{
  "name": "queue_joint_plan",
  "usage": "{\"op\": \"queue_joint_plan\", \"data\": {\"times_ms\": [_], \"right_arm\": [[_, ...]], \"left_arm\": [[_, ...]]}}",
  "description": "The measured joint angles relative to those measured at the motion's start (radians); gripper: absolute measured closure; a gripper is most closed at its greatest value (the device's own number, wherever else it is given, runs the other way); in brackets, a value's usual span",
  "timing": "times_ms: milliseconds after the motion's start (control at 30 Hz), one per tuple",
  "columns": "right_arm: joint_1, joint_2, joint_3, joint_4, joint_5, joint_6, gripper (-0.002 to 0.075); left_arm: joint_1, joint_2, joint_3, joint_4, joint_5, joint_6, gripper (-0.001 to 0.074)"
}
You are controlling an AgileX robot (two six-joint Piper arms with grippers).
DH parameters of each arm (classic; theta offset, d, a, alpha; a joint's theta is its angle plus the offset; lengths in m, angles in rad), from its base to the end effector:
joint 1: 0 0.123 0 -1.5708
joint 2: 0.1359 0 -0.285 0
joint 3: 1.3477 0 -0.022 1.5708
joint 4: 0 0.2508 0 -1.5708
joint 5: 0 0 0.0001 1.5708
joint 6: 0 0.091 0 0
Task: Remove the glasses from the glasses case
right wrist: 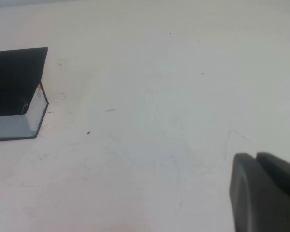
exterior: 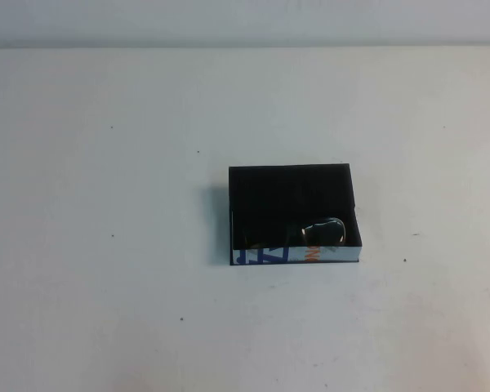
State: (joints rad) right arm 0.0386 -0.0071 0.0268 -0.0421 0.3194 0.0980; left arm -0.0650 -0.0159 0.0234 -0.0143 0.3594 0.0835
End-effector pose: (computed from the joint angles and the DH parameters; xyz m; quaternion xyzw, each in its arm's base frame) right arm 0.0542 0.0009 0.1757 0.0117 0.7902 0.0244 0.6123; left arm 0.0526 -0.0039 0.1738 0.0554 0.7968 -0.0005 0.6016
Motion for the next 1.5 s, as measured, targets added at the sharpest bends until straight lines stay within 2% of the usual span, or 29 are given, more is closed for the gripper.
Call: {"op": "queue_joint_plan", "data": {"times_ms": [1233, 1500], "right_arm": [[0.000, 0.000, 0.000, 0.021, 0.000, 0.000, 0.0743], [0.000, 0.000, -0.006, 0.149, 0.001, 0.000, 0.0743]], "left_arm": [[0.000, 0.000, 0.000, 0.000, 0.000, 0.000, 0.0739], [0.000, 0.000, 0.000, 0.000, 0.000, 0.000, 0.0739]]}}
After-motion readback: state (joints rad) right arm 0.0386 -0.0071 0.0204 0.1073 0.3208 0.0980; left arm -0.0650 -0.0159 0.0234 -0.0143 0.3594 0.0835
